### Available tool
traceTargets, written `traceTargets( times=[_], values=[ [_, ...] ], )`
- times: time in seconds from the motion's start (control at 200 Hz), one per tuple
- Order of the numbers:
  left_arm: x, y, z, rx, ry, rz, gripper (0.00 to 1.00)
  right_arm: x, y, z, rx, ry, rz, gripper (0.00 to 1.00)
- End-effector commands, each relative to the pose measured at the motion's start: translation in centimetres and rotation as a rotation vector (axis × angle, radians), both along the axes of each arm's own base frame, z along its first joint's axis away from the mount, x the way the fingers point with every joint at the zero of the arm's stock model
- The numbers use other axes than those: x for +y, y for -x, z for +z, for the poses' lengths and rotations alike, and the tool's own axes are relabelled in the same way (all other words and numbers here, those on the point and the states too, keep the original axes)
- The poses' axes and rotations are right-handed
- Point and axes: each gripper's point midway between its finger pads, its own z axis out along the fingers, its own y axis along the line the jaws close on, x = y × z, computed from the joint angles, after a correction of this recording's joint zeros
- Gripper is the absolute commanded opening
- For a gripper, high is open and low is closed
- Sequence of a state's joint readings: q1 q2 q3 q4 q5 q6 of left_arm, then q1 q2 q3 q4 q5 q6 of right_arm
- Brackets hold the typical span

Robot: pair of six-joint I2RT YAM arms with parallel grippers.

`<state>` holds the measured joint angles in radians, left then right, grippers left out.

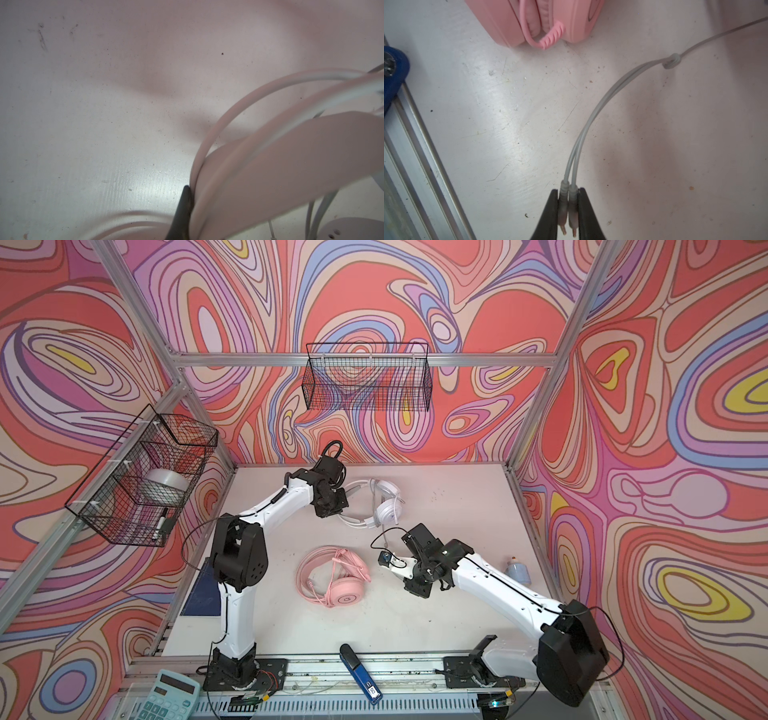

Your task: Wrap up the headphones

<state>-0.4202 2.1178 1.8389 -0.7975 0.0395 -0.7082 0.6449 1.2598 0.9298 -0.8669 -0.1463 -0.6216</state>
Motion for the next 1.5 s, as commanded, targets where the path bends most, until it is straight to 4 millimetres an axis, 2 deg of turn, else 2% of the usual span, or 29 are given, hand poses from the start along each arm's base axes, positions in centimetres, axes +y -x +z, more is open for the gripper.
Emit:
traceTargets(
  times=[0.0, 0.2, 0.471, 0.631, 0.881, 1.092, 1.197, 1.297, 1.492],
  values=[
    [-0.9, -0.5, 1.2, -0.021, 0.024, -0.007, 0.0, 1.1, 1.0, 2.0, 0.008, -0.053, 0.101, 0.0],
    [-0.9, -0.3, 1.1, -0.016, -0.016, -0.028, 0.0, 2.7, -0.4, 5.5, -0.092, -0.138, 0.131, 0.0],
    [-1.4, 0.0, 1.3, -0.022, -0.041, -0.077, 0.0, 3.7, -3.7, 10.2, -0.278, -0.184, 0.138, 0.0],
    [-1.6, 0.3, 2.0, -0.036, -0.066, -0.117, 0.0, 2.9, -7.8, 12.7, -0.323, -0.246, 0.027, 0.0],
    [-2.7, 0.4, 3.4, -0.09, -0.073, -0.2, 0.0, 2.1, -13.7, 15.3, -0.368, -0.306, -0.088, 0.0],
    [-3.0, 0.9, 3.8, -0.095, -0.09, -0.242, 0.0, 0.0, -18.8, 16.5, -0.371, -0.322, -0.248, 0.0],
    [-3.1, 0.9, 4.2, -0.104, -0.094, -0.255, 0.0, -1.1, -20.8, 16.8, -0.377, -0.326, -0.306, 0.0],
    [-3.2, 0.9, 4.3, -0.107, -0.093, -0.257, 0.0, -1.1, -20.9, 16.4, -0.343, -0.313, -0.295, 0.0],
    [-3.0, 0.8, 3.4, -0.081, -0.109, -0.247, 0.0, -1.3, -19.8, 15.6, -0.338, -0.313, -0.289, 0.0]
  ],
)
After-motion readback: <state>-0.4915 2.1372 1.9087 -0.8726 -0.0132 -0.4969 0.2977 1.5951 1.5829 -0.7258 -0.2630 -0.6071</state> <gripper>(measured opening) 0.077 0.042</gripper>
